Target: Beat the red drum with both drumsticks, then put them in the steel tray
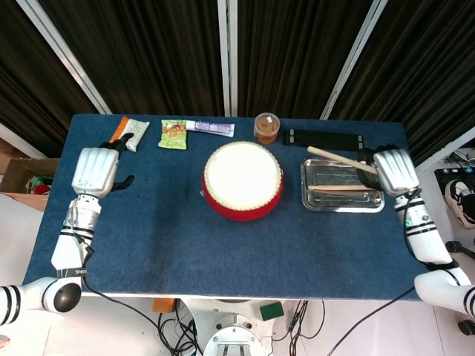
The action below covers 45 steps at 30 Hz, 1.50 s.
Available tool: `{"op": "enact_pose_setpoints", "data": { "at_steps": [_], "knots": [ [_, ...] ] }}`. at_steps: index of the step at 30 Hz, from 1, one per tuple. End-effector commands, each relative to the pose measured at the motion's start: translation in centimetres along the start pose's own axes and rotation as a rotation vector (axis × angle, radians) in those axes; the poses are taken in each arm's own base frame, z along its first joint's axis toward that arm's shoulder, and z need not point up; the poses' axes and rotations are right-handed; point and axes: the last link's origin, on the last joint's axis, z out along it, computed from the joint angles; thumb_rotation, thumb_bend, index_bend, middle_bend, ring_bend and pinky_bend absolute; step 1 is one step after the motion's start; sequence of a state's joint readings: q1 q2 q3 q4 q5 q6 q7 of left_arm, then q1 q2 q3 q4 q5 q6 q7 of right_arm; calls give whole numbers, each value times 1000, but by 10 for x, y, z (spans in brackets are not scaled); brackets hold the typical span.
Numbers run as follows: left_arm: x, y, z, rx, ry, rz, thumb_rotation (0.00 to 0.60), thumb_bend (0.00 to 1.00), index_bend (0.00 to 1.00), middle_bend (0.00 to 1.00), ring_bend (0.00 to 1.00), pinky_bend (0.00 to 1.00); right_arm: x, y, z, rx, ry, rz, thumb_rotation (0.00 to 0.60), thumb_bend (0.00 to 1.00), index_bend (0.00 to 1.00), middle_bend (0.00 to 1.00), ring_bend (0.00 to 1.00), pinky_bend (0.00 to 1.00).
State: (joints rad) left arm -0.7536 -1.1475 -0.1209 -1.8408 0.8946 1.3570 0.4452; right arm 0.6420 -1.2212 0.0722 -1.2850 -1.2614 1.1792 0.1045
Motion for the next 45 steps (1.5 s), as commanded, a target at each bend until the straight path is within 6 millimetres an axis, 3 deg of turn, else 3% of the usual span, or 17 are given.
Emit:
{"op": "enact_pose_setpoints", "data": {
  "at_steps": [1, 6, 11, 16, 22, 26, 30, 34, 42, 45],
  "knots": [
    [3, -2, -3, -1, 17, -19, 600, 188, 153, 331, 401, 743, -22, 31, -20, -68, -74, 6, 600, 757, 810, 700, 496, 475],
    [3, 0, -4, -3, 18, -29, 600, 188, 152, 331, 400, 743, -48, 40, -27, -66, -163, -10, 600, 757, 811, 699, 496, 476],
    [3, 2, -2, 3, 6, -40, 600, 188, 149, 331, 399, 743, -70, 34, -16, -37, -213, 8, 600, 759, 811, 698, 496, 475],
    [4, 1, -4, 8, 0, -40, 600, 187, 145, 331, 398, 742, -81, 25, -4, 12, -231, 13, 600, 761, 810, 696, 496, 475],
    [2, -1, -4, 19, -7, -44, 600, 188, 145, 330, 397, 742, -86, 28, 9, 17, -258, -7, 600, 721, 776, 646, 488, 445],
    [0, -3, -6, 27, -10, -53, 600, 188, 141, 329, 390, 742, -90, 29, 19, 19, -270, -26, 600, 602, 675, 556, 419, 395],
    [-2, -6, -8, 34, -30, -57, 600, 187, 137, 328, 385, 739, -92, 31, 24, 12, -272, -59, 600, 466, 468, 421, 306, 337],
    [-6, -9, -10, 40, -43, -58, 600, 185, 130, 328, 385, 737, -94, 34, 30, -13, -283, -83, 600, 382, 371, 389, 288, 329],
    [-2, -22, -18, 63, -21, -45, 600, 184, 128, 328, 377, 717, -94, 37, 31, -44, -286, -93, 600, 319, 208, 320, 242, 319],
    [3, -33, -25, 69, -11, -27, 600, 184, 128, 326, 358, 646, -83, 41, 23, -45, -238, -66, 600, 307, 185, 301, 214, 301]
  ]
}}
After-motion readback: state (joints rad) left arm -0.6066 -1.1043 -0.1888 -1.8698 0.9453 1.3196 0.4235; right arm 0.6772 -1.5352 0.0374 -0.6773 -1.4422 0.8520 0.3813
